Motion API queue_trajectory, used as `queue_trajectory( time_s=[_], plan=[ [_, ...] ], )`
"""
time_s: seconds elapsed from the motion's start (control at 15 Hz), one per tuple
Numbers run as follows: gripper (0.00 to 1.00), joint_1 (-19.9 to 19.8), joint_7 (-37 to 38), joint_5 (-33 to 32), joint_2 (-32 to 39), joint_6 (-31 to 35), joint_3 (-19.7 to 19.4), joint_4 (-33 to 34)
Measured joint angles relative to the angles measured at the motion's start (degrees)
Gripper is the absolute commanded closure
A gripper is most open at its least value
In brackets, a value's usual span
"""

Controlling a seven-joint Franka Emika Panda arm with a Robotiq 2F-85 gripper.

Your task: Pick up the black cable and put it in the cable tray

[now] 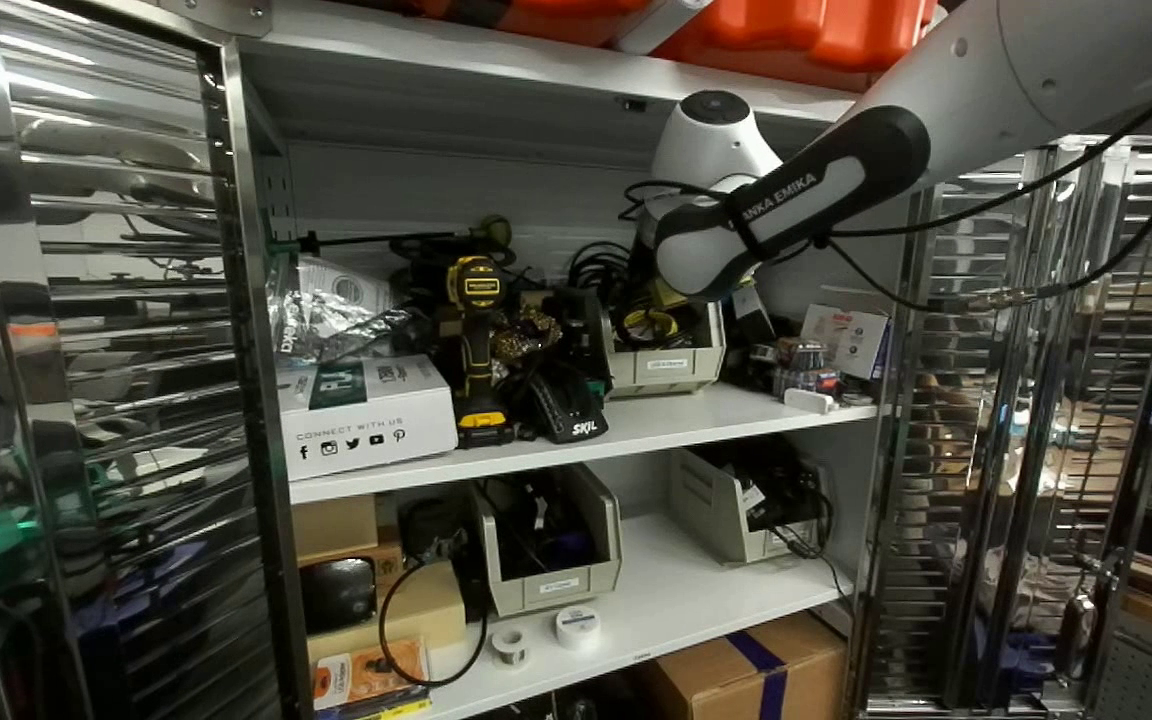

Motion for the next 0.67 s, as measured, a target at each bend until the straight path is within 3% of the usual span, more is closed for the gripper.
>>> queue_trajectory(
  time_s=[0.47, 0.67],
  plan=[
    [0.00, -0.1, -3.1, 0.5, -14.0, -0.5, 2.9, -21.2],
    [0.00, -1.2, -6.1, 1.9, -20.9, -6.8, 4.7, -29.1]
  ],
)
